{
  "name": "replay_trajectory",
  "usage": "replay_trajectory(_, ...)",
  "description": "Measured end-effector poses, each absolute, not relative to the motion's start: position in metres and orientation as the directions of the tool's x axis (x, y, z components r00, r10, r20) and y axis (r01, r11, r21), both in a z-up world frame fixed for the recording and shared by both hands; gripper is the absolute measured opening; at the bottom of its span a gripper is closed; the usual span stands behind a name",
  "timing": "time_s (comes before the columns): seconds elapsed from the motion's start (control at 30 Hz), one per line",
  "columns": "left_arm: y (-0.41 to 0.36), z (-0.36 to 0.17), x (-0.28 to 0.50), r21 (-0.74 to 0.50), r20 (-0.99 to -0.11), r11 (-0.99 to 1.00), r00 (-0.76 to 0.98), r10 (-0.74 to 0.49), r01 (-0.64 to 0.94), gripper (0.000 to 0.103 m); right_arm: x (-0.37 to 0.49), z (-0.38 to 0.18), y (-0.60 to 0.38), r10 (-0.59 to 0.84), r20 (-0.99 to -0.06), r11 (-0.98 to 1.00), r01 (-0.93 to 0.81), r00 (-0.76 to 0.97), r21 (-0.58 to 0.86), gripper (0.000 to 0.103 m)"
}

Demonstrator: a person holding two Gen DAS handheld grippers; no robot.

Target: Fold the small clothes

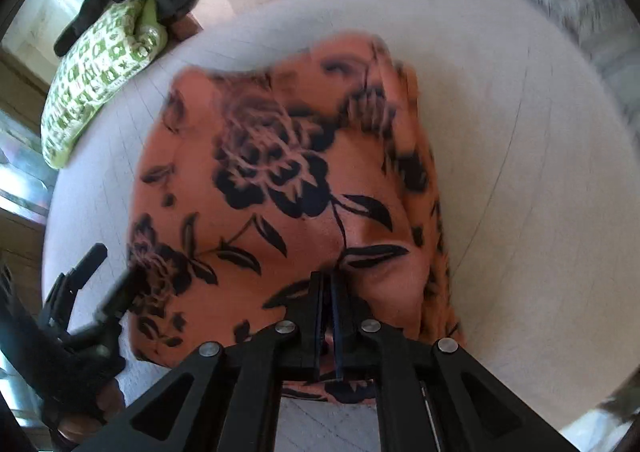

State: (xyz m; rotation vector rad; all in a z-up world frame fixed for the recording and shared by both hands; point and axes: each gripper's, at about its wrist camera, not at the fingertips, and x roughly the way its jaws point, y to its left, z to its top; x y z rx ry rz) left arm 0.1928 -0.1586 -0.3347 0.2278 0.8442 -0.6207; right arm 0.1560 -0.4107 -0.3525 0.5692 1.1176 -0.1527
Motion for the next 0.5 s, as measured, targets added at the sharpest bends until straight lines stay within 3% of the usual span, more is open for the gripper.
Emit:
replay_trajectory(0.13, -0.158, -0.334, 0.194, -0.053, -0.757, 0.801, 0.499, -0.421, 0.596, 0.094, 0.138, -0.354, -0.41, 0.193, -0.857, 0.813, 0.411, 0.477, 0.412, 0.007)
replay_trajectory(0.5, -0.16, -0.33, 0.192, -0.046, -0.753, 0.805, 0.51, -0.417, 0.591, 0.094, 0.138, -0.337, -0.394, 0.16, -0.883, 0.847, 0.398, 0.441, 0.352, 0.006)
